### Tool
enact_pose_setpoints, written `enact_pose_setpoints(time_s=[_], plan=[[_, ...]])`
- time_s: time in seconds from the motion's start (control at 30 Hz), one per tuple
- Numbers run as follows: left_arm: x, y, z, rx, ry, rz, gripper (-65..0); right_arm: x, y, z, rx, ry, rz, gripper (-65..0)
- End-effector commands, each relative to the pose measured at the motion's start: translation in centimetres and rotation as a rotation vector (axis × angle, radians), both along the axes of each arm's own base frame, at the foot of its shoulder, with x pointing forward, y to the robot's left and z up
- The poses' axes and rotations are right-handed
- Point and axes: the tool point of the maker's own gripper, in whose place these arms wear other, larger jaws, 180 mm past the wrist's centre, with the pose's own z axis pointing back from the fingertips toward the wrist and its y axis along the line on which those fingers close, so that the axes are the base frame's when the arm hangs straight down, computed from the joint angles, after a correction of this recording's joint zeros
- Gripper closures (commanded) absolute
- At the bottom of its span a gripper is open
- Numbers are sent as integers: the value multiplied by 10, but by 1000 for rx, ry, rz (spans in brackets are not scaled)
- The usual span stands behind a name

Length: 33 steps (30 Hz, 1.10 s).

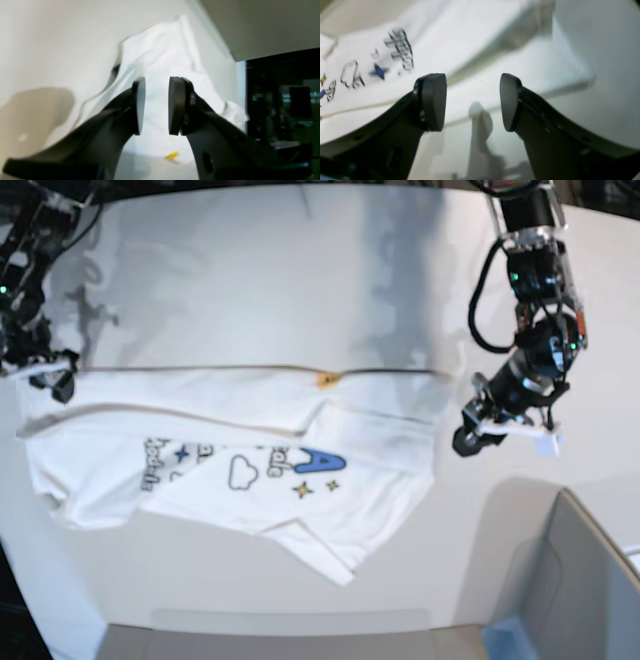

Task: Layout the t-shirt on the table in an organized manner, then fold the t-shirt properly
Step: 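Release the folded edge and move the left gripper to the shirt's side corner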

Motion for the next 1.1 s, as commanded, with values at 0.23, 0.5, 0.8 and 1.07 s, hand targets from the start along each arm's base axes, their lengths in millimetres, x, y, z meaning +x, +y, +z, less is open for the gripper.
enact_pose_setpoints(time_s=[0.23, 0.5, 0.8, 1.07], plan=[[-13, -5, 11, 13, -36, -23, -173, -25, -67, -3, 245, -65, -189, -338], [-13, -4, 11, 13, -37, -20, -173, -5, -92, -25, 344, -50, -234, -338], [-13, -5, 11, 10, -35, -20, -173, 28, -91, -28, 389, -71, -229, -338], [-25, -9, 10, 0, -30, -31, -176, 46, -84, -35, 330, -72, -203, -338]])
